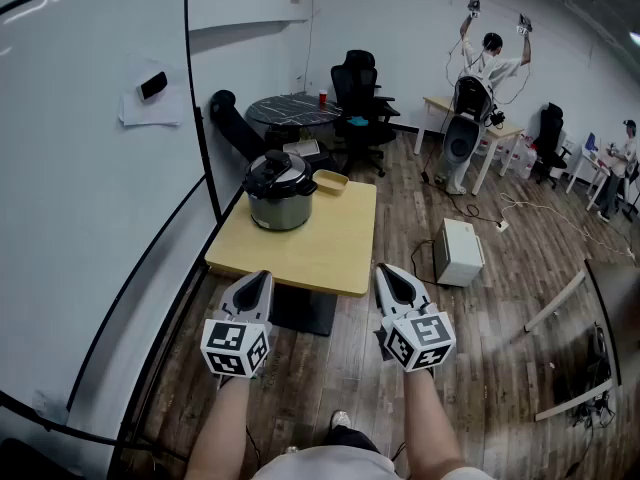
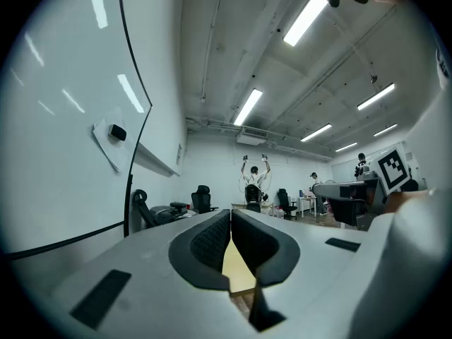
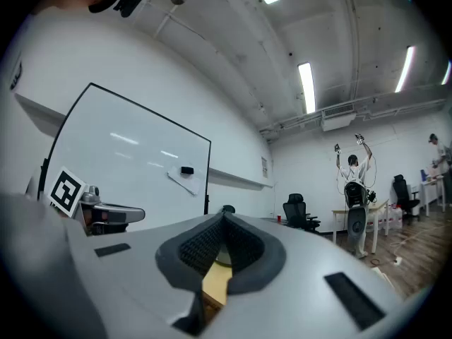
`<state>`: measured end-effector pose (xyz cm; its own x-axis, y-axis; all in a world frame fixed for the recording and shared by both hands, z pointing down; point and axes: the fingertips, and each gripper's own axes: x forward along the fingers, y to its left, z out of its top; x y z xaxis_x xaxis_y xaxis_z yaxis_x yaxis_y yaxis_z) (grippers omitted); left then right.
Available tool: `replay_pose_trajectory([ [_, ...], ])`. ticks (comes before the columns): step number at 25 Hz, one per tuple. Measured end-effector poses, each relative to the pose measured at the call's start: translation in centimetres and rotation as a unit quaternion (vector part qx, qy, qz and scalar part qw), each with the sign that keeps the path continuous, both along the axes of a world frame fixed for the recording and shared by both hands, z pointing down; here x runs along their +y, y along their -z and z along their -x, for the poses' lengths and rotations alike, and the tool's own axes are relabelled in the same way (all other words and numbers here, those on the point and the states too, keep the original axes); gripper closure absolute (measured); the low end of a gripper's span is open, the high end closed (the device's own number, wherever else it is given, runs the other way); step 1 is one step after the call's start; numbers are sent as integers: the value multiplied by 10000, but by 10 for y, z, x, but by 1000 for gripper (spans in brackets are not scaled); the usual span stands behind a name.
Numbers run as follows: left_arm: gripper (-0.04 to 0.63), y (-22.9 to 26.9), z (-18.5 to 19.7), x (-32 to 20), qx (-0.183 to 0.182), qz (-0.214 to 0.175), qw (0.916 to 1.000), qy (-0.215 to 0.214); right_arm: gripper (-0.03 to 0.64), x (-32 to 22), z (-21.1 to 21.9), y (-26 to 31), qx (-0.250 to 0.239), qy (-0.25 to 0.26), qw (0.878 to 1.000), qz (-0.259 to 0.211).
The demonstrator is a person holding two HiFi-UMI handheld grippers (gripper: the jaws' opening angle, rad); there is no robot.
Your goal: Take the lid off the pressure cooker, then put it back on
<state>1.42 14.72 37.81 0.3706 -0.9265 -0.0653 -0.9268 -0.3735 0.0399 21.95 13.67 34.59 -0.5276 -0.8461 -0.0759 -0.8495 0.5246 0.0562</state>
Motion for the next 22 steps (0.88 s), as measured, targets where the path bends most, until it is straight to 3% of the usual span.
replay_pose_trajectory([
  [5, 578, 0, 0, 1, -5, 10, 10000, -8, 615, 1, -1, 1, -177, 42, 9998, 13],
  [17, 578, -3, -4, -2, -28, 36, 10000, -3, 615, -2, 1, -4, -35, 126, 9999, 14],
  [19, 580, -4, -5, -3, -29, 42, 10000, -5, 577, -1, 3, -4, 1, 185, 9998, -9],
  [22, 578, -5, -5, -4, -26, 51, 10000, 3, 461, -2, 8, -3, 71, 300, 9995, -67],
])
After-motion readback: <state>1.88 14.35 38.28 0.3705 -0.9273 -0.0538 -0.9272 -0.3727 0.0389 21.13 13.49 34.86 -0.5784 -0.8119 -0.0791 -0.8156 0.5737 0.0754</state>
